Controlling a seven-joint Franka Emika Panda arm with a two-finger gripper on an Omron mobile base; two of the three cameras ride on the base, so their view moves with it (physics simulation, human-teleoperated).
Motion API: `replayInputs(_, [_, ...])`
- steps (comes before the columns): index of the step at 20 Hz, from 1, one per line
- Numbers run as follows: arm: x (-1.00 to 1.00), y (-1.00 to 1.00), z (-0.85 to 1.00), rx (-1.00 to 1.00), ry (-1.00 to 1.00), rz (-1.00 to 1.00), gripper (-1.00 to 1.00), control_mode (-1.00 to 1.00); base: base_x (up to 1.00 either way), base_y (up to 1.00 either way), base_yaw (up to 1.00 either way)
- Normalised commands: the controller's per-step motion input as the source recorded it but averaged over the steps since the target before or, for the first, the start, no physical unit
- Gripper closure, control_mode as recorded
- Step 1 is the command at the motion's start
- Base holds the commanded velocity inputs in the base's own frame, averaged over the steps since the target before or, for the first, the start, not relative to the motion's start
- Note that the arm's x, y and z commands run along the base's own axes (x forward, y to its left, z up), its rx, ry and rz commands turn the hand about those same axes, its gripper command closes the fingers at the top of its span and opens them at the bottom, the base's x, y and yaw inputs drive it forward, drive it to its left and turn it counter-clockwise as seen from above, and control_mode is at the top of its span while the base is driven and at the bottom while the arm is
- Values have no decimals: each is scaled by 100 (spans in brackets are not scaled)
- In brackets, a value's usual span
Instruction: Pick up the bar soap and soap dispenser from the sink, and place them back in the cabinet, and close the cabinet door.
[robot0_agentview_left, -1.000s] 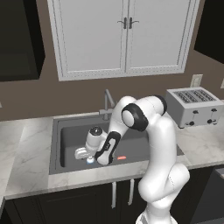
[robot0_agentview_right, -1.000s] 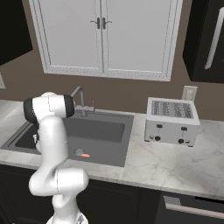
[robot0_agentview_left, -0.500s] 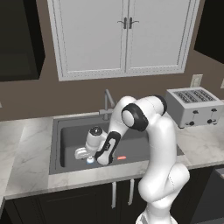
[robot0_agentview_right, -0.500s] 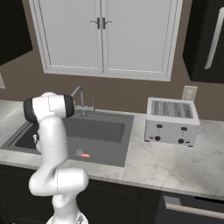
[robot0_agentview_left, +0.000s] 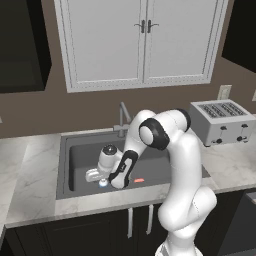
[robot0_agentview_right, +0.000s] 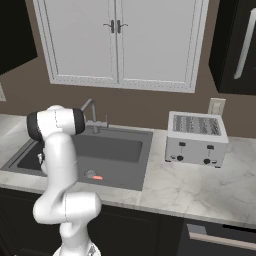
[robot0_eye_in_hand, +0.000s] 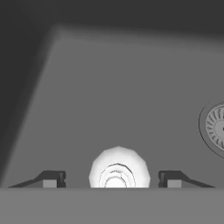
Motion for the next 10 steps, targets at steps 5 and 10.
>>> replayInputs(5, [0, 0, 0, 0, 0, 0, 100, -100, 0, 0, 0])
replayInputs(10, [0, 0, 0, 0, 0, 0, 100, -100, 0, 0, 0])
